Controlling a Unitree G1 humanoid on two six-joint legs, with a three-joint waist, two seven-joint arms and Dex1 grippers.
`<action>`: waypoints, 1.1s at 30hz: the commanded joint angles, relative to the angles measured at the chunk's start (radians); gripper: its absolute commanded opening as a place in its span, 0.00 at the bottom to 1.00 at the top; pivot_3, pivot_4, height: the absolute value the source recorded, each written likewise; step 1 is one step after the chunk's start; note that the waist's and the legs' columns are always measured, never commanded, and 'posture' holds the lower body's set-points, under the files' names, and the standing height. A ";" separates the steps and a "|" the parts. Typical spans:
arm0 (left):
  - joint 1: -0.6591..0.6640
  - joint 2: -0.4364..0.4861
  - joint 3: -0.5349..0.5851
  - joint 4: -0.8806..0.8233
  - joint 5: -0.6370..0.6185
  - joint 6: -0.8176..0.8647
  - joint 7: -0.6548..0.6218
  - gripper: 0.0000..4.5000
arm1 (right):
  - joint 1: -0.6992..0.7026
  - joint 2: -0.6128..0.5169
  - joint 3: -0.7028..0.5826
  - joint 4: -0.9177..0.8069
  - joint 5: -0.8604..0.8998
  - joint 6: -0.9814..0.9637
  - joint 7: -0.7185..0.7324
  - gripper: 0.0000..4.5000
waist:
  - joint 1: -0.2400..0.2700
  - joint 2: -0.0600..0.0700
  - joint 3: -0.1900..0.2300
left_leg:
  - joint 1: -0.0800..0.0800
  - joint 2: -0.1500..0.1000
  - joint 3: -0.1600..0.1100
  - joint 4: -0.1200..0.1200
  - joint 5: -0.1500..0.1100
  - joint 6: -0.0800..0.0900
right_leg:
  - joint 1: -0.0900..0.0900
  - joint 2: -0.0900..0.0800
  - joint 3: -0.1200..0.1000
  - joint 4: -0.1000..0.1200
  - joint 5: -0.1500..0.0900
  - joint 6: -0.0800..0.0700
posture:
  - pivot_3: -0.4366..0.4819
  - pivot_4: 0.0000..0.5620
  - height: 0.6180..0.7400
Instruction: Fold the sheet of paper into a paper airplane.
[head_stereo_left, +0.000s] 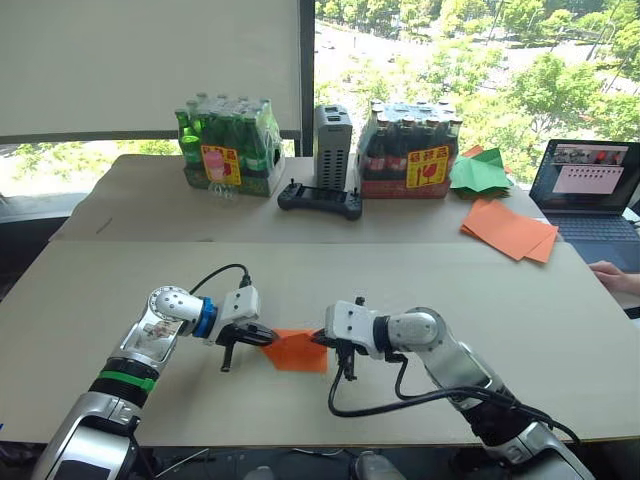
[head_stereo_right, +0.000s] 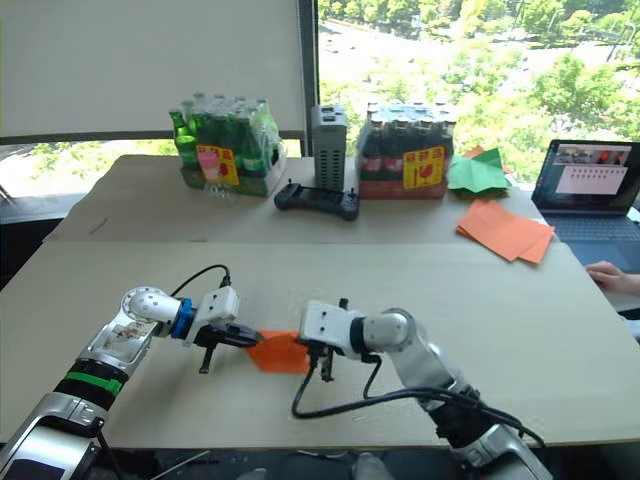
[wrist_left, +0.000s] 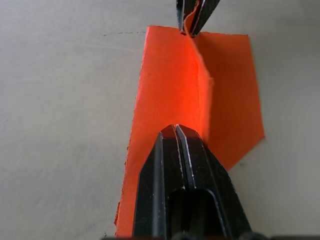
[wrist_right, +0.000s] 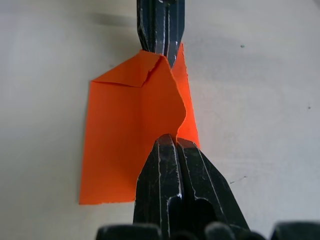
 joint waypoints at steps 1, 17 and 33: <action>0.006 0.005 -0.008 -0.016 0.013 -0.002 0.001 0.00 | -0.034 0.014 -0.007 0.045 0.021 0.090 0.009 0.01 | 0.000 0.000 0.000 | 0.000 0.000 0.000 0.000 0.000 0.000 | 0.000 0.000 0.000 0.000 0.000 0.000 | 0.48 0.27 0.94; -0.001 0.106 0.100 -0.221 -0.096 0.163 0.008 0.00 | -0.056 0.041 0.054 0.179 -0.026 0.127 -0.041 0.01 | -0.009 0.000 0.000 | 0.002 0.001 0.000 0.000 0.000 0.000 | 0.001 0.001 0.000 0.001 0.000 0.000 | 0.48 0.27 0.94; 0.050 0.062 0.045 -0.264 -0.122 0.225 0.037 0.00 | -0.062 0.044 0.063 0.170 -0.024 0.124 -0.069 0.07 | -0.021 0.001 0.000 | 0.012 0.001 0.000 -0.001 0.000 0.000 | 0.011 0.001 0.000 0.000 -0.001 0.000 | 0.48 0.27 0.94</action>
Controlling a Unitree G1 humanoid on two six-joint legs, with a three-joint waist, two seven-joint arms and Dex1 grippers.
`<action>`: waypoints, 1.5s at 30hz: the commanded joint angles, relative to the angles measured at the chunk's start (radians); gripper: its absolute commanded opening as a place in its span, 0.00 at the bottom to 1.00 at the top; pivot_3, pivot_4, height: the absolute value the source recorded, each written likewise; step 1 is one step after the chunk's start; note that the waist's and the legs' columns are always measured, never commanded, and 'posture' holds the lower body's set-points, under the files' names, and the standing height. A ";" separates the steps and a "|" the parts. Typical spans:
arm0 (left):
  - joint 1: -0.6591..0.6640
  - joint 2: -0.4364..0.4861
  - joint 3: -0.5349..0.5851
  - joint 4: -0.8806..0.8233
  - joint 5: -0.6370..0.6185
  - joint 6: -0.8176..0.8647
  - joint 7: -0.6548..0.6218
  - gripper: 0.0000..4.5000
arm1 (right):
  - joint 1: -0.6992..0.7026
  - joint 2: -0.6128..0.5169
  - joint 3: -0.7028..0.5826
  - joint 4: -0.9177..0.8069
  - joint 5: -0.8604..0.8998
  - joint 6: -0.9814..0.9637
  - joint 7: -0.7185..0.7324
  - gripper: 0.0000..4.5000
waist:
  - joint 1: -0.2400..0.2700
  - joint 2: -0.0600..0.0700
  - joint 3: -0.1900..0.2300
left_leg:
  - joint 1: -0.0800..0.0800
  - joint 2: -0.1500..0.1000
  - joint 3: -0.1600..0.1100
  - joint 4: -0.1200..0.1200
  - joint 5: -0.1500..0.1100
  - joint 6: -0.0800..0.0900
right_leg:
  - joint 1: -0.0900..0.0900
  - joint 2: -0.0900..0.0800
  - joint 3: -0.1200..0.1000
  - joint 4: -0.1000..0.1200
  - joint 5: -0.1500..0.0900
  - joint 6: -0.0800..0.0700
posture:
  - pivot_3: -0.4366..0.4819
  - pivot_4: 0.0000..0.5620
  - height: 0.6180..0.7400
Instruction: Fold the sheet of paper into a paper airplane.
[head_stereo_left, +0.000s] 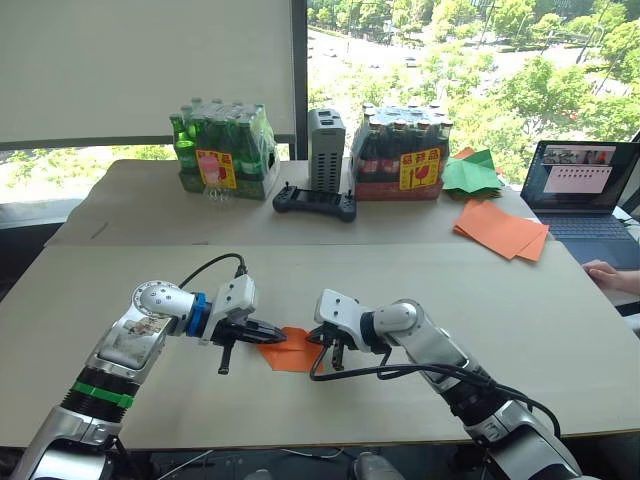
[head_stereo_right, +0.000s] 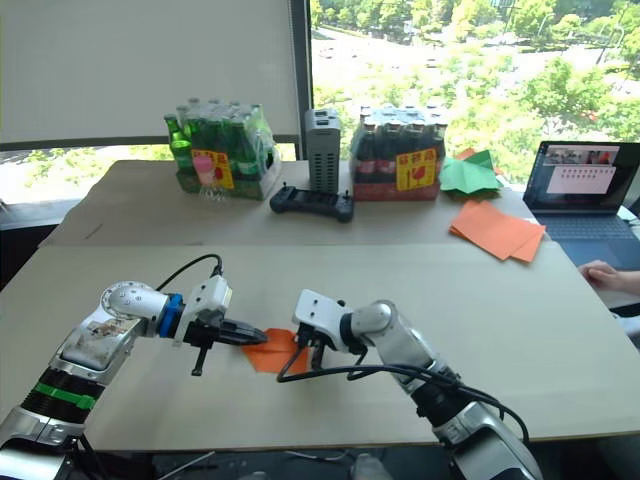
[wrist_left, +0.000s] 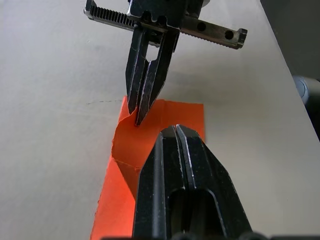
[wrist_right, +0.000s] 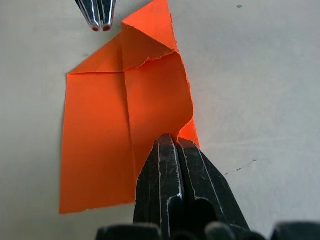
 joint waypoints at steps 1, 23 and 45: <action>-0.032 -0.014 -0.001 0.059 0.016 -0.035 0.004 0.00 | 0.011 -0.015 0.013 0.033 -0.036 0.028 -0.022 0.14 | 0.000 0.000 0.000 | 0.000 0.000 0.000 0.000 0.000 0.000 | 0.000 0.000 0.000 0.000 0.000 0.000 | 0.48 0.27 0.94; -0.020 -0.054 -0.046 0.251 0.121 -0.178 0.003 0.00 | 0.076 0.008 -0.130 -0.343 0.135 -0.020 -0.044 0.99 | 0.003 0.000 0.000 | -0.005 0.000 -0.001 -0.001 0.000 0.000 | -0.004 0.000 0.000 -0.001 -0.001 0.000 | 0.48 0.27 0.94; -0.003 -0.043 -0.048 0.222 0.140 -0.193 0.006 0.00 | 0.040 0.049 0.045 -0.085 -0.023 -0.112 -0.059 0.01 | 0.004 0.000 0.000 | -0.005 0.000 -0.001 -0.001 0.000 0.000 | -0.003 0.000 0.000 -0.002 -0.001 0.000 | 0.48 0.27 0.94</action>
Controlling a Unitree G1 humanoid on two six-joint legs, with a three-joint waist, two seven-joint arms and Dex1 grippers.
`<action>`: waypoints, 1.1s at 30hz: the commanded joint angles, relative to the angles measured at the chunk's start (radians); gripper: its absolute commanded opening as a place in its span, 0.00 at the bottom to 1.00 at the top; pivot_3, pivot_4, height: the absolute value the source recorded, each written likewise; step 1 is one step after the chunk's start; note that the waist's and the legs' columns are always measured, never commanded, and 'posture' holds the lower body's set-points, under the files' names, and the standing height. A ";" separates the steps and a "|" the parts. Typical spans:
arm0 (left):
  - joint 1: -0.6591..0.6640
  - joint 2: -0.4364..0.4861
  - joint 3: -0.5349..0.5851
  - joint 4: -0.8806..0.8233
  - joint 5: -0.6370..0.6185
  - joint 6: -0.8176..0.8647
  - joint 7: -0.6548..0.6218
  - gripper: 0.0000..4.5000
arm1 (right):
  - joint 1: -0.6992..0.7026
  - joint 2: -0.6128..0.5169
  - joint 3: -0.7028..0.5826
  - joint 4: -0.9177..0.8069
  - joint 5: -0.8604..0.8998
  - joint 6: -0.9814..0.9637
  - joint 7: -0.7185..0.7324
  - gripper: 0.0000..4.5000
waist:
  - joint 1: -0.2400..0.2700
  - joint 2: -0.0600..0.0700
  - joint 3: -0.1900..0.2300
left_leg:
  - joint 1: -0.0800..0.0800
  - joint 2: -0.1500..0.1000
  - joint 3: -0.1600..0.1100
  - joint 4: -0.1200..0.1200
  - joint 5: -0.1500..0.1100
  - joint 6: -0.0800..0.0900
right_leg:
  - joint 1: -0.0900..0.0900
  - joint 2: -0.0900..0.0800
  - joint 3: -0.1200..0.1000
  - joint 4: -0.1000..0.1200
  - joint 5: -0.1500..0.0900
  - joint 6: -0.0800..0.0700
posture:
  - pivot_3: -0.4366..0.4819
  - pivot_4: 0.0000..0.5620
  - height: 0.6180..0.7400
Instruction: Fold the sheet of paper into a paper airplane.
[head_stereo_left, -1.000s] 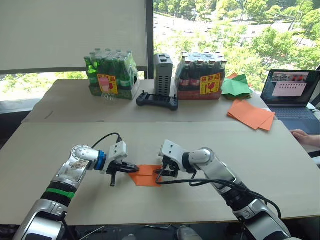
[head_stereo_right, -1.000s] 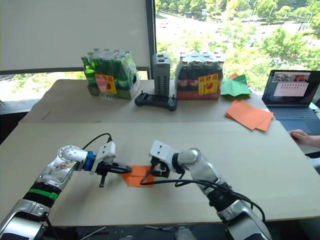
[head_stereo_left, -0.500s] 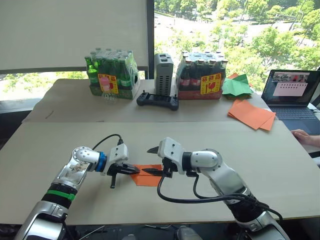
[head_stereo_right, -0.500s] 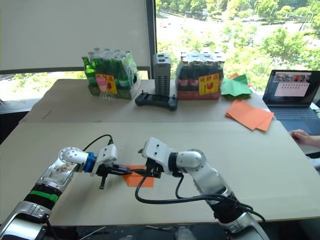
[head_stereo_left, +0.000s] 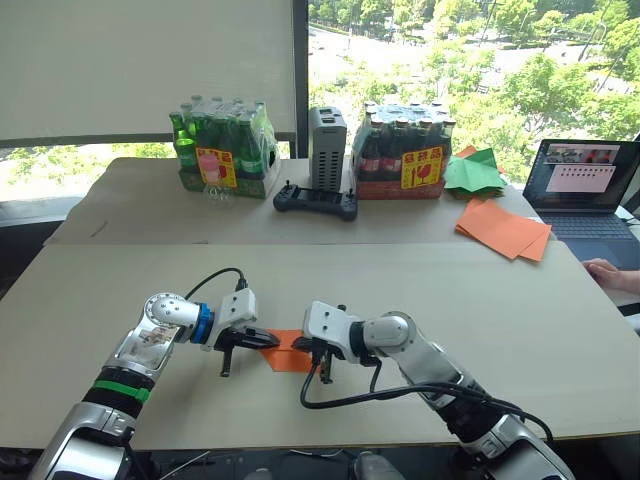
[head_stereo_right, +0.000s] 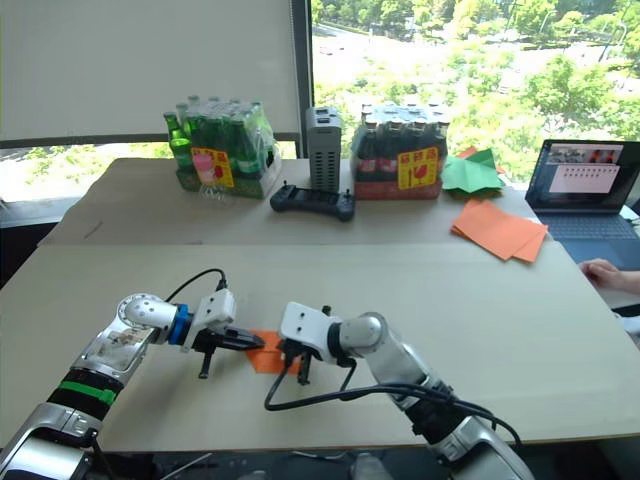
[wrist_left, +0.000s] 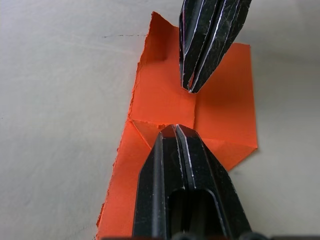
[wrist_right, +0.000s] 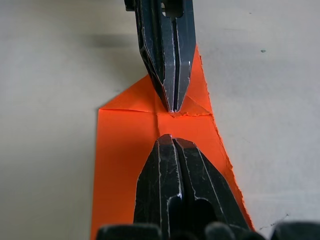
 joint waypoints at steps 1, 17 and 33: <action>0.017 0.010 -0.018 -0.015 0.022 0.003 -0.001 0.00 | -0.019 0.012 0.002 0.000 -0.011 -0.026 -0.005 0.01 | 0.000 0.000 0.000 | 0.000 0.000 0.000 0.000 0.000 0.000 | 0.000 0.000 0.000 0.000 0.000 0.000 | 0.48 0.27 0.94; 0.031 0.014 -0.016 -0.038 0.031 0.006 0.003 0.00 | 0.007 -0.022 0.052 0.064 -0.069 0.096 0.024 0.01 | -0.001 0.000 0.000 | 0.003 0.000 0.000 0.000 0.000 0.000 | 0.003 0.000 0.000 0.000 0.000 0.000 | 0.48 0.27 0.94; 0.029 0.020 -0.024 -0.025 0.044 -0.004 0.003 0.00 | 0.051 -0.083 0.026 0.011 -0.051 0.163 0.026 0.01 | 0.020 0.001 -0.001 | 0.003 0.000 0.001 0.000 0.000 0.000 | 0.003 -0.001 0.000 -0.002 -0.001 0.000 | 0.48 0.27 0.94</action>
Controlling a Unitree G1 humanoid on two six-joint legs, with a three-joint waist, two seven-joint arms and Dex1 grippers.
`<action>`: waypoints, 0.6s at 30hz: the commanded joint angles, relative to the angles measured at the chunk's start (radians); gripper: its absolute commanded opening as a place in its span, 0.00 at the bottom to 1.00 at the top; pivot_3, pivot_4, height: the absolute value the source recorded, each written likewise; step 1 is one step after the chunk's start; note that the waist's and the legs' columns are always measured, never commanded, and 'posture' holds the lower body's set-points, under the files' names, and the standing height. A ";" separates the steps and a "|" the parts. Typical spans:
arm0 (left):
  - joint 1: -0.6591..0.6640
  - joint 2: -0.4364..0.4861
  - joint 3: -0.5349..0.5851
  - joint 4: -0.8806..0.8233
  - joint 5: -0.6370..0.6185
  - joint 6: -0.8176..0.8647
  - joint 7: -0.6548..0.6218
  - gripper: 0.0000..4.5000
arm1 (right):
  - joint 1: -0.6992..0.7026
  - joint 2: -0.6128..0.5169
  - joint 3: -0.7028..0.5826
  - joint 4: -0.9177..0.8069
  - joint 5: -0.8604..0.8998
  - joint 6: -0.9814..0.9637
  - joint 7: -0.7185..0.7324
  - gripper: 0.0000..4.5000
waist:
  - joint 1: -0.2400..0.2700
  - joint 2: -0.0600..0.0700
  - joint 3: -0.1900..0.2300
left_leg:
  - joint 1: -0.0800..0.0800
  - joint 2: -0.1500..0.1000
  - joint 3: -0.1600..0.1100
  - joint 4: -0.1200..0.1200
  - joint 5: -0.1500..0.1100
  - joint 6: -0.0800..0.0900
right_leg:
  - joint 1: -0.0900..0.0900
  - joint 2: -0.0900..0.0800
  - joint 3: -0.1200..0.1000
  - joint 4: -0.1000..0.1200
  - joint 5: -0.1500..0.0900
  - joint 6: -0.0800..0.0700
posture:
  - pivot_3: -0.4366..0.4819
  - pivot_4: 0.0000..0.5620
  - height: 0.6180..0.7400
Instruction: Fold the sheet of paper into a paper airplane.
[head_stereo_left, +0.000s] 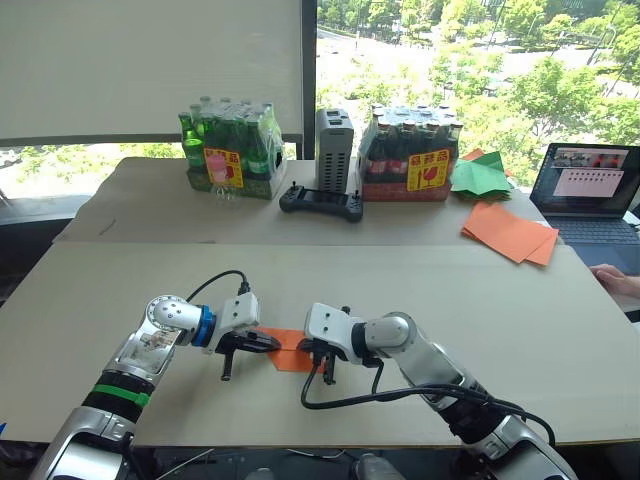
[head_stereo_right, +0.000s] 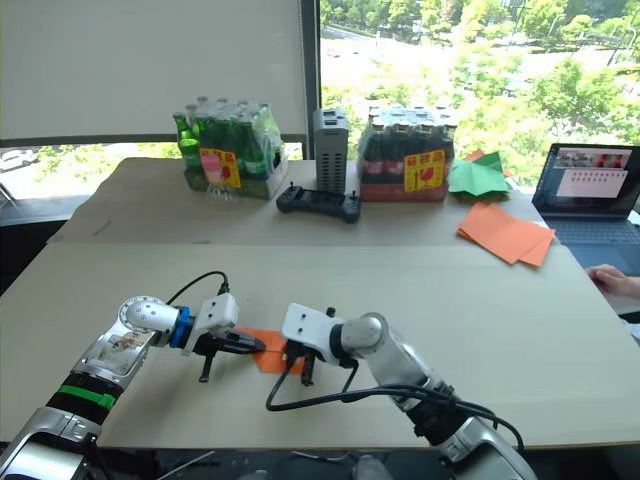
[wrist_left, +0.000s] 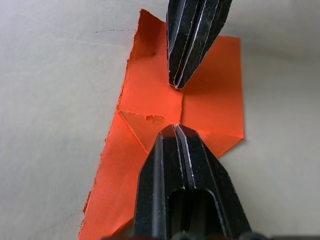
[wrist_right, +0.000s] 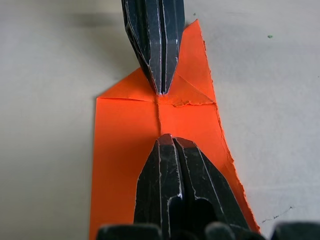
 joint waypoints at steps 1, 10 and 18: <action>0.008 0.019 -0.021 0.011 0.032 -0.001 0.000 0.00 | 0.049 -0.051 0.014 0.041 -0.017 0.072 0.018 0.01 | 0.001 0.000 0.000 | 0.000 0.000 0.000 0.000 0.000 0.000 | 0.000 0.000 0.000 0.000 0.000 0.000 | 0.48 0.27 0.94; 0.004 0.017 -0.024 0.020 0.035 -0.011 0.002 0.00 | 0.080 -0.097 -0.010 -0.007 -0.006 0.121 0.014 0.01 | 0.003 0.001 -0.001 | 0.000 0.000 0.000 0.000 0.000 0.000 | 0.001 0.000 0.000 -0.001 0.000 0.001 | 0.48 0.27 0.94; 0.003 0.016 -0.029 0.026 0.038 -0.017 0.007 0.00 | 0.114 -0.155 -0.037 -0.059 0.011 0.171 0.015 0.01 | 0.007 0.001 -0.002 | 0.000 -0.001 0.000 0.000 0.000 0.000 | 0.001 -0.001 0.000 -0.001 -0.005 0.008 | 0.48 0.27 0.94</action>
